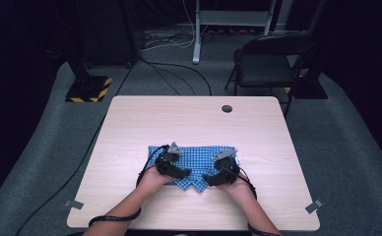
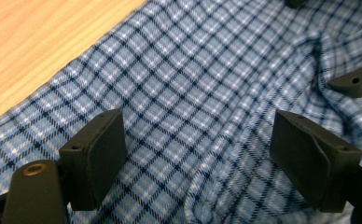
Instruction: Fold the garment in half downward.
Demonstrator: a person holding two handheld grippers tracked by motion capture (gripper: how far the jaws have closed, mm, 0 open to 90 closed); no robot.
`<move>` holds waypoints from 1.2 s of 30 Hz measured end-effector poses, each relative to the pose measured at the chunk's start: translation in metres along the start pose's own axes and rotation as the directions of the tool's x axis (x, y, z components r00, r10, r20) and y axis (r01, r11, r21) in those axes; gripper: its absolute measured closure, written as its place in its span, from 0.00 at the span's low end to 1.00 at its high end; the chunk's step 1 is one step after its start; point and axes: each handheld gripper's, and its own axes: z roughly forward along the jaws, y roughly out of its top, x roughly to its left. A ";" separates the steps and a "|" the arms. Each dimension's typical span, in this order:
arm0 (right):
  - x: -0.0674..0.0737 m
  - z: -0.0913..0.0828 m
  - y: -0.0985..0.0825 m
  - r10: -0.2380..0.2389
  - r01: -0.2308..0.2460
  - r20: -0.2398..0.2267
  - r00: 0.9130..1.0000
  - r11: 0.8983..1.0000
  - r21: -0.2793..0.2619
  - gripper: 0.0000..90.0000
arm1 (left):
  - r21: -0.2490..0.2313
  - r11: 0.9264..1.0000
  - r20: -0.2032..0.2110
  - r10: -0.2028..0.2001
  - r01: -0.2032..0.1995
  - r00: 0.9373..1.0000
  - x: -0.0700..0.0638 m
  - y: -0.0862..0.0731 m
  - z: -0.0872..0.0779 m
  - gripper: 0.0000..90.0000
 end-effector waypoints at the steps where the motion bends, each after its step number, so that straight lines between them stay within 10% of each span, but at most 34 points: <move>1: -0.001 -0.002 0.001 0.001 -0.001 -0.002 1.000 1.000 -0.015 0.17 | -0.010 1.000 0.007 -0.009 0.009 1.000 0.001 0.000 -0.003 0.19; 7: -0.004 -0.008 0.009 0.040 -0.042 -0.016 0.999 0.993 -0.112 0.14 | -0.065 0.997 0.008 -0.049 0.049 0.999 0.011 -0.004 -0.020 0.18; 18: 0.011 0.012 0.021 -0.045 0.041 -0.055 0.997 0.996 -0.073 0.13 | -0.082 0.989 -0.030 -0.124 0.121 0.992 0.029 -0.027 -0.034 0.17; 29: 0.017 0.027 0.026 -0.146 0.146 0.017 0.989 0.989 0.030 0.14 | -0.084 0.984 -0.048 -0.158 0.154 0.986 0.034 -0.040 -0.037 0.17; 36: 0.012 0.016 0.032 -0.075 0.072 -0.035 0.997 0.995 -0.071 0.17 | -0.080 0.984 -0.063 -0.163 0.158 0.985 0.035 -0.044 -0.040 0.17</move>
